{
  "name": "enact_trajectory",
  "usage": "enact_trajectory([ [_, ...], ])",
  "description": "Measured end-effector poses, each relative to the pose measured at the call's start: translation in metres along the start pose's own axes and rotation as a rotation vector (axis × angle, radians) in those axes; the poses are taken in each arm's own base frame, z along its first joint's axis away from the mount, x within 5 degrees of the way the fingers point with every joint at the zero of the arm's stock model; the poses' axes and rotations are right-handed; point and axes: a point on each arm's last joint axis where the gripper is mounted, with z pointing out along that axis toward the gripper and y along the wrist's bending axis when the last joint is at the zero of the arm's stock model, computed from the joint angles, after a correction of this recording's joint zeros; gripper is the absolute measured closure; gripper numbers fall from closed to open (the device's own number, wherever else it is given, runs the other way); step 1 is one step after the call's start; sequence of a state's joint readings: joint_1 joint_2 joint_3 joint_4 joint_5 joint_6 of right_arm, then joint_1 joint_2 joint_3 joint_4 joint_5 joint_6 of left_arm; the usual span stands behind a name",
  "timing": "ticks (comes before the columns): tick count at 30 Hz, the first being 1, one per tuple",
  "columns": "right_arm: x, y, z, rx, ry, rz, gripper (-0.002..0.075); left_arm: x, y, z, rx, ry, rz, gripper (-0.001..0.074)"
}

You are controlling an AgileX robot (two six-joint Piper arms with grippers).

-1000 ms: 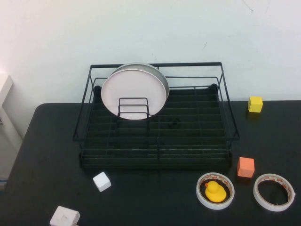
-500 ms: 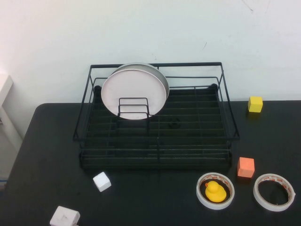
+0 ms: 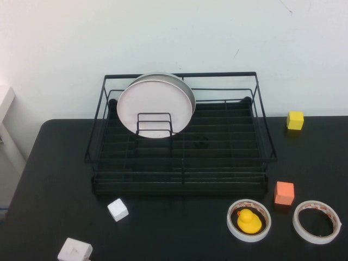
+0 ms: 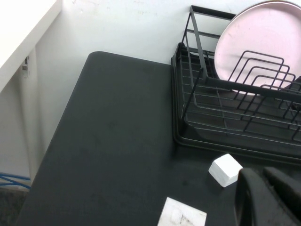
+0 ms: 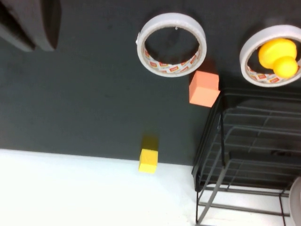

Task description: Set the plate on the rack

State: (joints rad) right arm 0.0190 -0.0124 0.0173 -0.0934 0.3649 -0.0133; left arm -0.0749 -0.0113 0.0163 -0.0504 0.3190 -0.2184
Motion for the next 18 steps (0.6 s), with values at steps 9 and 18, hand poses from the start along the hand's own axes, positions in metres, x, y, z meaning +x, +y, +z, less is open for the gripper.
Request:
enact_trajectory([
  [9, 0.0007, -0.0001, -0.0010, -0.001, 0.025, 0.006, 0.0728, 0.0000, 0.0000, 0.0000, 0.000, 0.000, 0.000, 0.0736],
  [18, 0.0004, -0.0001, -0.0012, -0.001, 0.028, 0.010, 0.0728, 0.0000, 0.0000, 0.0000, 0.000, 0.000, 0.000, 0.0736],
])
